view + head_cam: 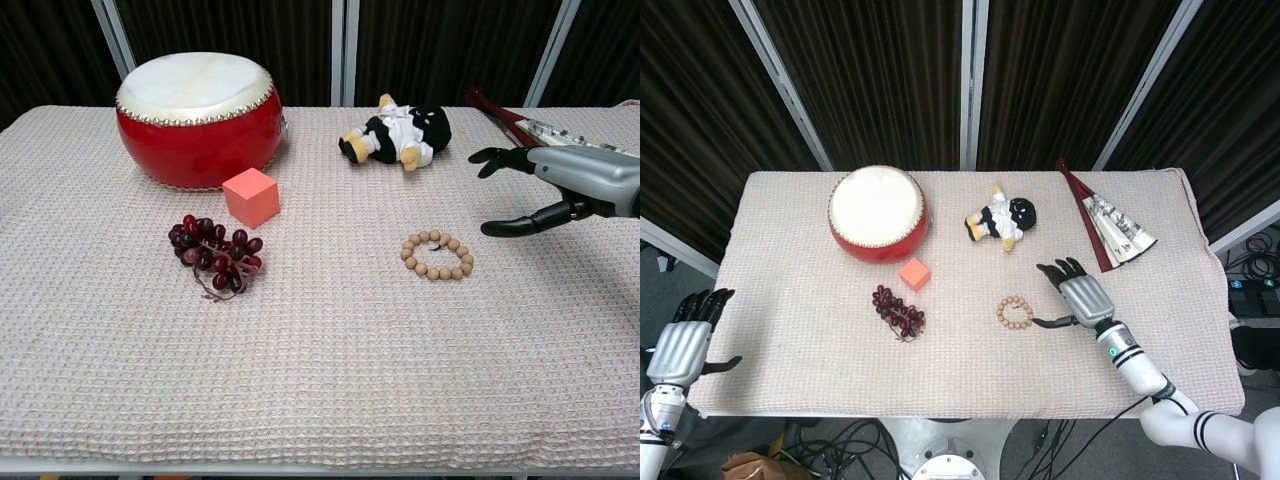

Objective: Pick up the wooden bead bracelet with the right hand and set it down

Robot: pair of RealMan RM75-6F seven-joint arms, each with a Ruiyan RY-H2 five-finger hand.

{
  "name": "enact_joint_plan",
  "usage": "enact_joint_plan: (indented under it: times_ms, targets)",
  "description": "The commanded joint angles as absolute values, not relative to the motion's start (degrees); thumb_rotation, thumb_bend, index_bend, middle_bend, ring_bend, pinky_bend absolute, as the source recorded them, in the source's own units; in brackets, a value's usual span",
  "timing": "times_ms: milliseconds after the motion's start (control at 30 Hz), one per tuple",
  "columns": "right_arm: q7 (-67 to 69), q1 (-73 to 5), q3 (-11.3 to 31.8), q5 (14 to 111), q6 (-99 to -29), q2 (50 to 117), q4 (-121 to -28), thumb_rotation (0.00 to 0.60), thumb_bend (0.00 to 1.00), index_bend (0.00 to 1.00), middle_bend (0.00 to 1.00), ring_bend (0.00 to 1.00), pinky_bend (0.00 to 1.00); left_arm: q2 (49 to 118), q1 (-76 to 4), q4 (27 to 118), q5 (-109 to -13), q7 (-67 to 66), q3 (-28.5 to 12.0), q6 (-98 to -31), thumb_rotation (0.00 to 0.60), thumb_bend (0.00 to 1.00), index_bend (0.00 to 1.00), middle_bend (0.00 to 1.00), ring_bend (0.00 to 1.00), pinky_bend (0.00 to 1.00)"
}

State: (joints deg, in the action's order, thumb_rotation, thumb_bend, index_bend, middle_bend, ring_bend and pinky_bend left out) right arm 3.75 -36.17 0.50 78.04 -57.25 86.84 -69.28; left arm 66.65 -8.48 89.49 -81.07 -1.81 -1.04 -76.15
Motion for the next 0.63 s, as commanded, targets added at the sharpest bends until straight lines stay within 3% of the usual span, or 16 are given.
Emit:
enact_joint_plan:
  times_ms: [33, 133, 167, 333, 500, 633]
  targets:
    - [3.90, -30.53, 2.97, 75.39, -64.91, 81.04, -76.06, 0.226, 0.12, 0.00, 0.12, 0.00, 0.00, 67.21, -8.30, 88.70, -81.41, -1.58, -1.30, -77.04, 0.600, 0.00, 0.08, 0.08, 0.00, 0.00]
    - [3.84, -26.27, 2.50, 76.37, -71.09, 76.41, -80.06, 0.366, 0.24, 0.00, 0.12, 0.00, 0.00, 68.08, -8.03, 87.92, -82.02, -1.53, -1.62, -78.51, 0.600, 0.00, 0.08, 0.08, 0.00, 0.00]
    - [3.91, -24.88, 2.28, 76.64, -72.96, 75.15, -81.16, 0.387, 0.25, 0.00, 0.11, 0.00, 0.00, 68.32, -7.96, 87.73, -82.22, -1.52, -1.70, -78.91, 0.600, 0.00, 0.08, 0.08, 0.00, 0.00]
    - [6.54, -17.14, 0.34, 79.21, -82.62, 69.62, -85.73, 0.425, 0.25, 0.00, 0.08, 0.00, 0.00, 69.53, -7.58, 87.15, -83.45, -2.35, -2.14, -81.39, 0.600, 0.00, 0.09, 0.08, 0.00, 0.00]
    - [9.47, -11.25, -0.92, 82.59, -90.44, 67.41, -87.96, 0.425, 0.25, 0.00, 0.07, 0.00, 0.00, 70.53, -7.23, 87.40, -84.10, -3.34, -2.49, -83.14, 0.600, 0.00, 0.09, 0.08, 0.00, 0.00]
    - [13.57, -9.72, -1.35, 84.42, -91.09, 66.17, -88.81, 0.427, 0.27, 0.00, 0.07, 0.00, 0.00, 71.30, -7.23, 87.45, -83.93, -3.59, -2.75, -83.37, 0.600, 0.00, 0.09, 0.08, 0.00, 0.00]
